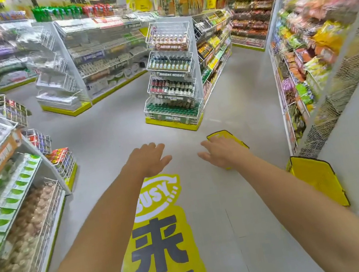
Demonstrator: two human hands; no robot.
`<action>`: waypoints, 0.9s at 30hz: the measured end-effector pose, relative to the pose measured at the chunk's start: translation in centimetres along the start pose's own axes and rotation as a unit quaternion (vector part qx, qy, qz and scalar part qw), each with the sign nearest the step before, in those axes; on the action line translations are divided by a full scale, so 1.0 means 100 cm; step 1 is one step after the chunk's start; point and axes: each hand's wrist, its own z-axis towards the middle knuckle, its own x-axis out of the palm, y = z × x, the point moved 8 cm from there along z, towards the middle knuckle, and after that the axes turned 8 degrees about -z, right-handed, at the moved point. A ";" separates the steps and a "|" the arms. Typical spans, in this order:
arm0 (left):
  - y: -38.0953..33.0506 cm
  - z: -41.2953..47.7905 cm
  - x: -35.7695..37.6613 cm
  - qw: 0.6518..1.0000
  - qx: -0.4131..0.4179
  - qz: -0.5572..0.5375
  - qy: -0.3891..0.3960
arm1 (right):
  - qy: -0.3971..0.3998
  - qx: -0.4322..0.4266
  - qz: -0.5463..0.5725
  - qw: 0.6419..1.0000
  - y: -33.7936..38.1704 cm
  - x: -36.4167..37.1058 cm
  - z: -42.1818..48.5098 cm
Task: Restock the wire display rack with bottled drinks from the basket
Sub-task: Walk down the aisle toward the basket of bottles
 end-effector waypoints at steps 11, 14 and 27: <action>0.075 0.214 0.023 0.999 0.010 -0.023 0.048 | 0.052 0.017 0.018 0.998 -0.041 0.033 0.227; 0.106 0.277 0.020 0.998 -0.008 -0.016 0.054 | 0.050 0.000 0.031 0.998 -0.054 0.033 0.307; 0.220 0.540 -0.042 0.996 -0.084 -0.008 0.041 | 0.031 -0.082 0.008 0.996 -0.104 -0.014 0.603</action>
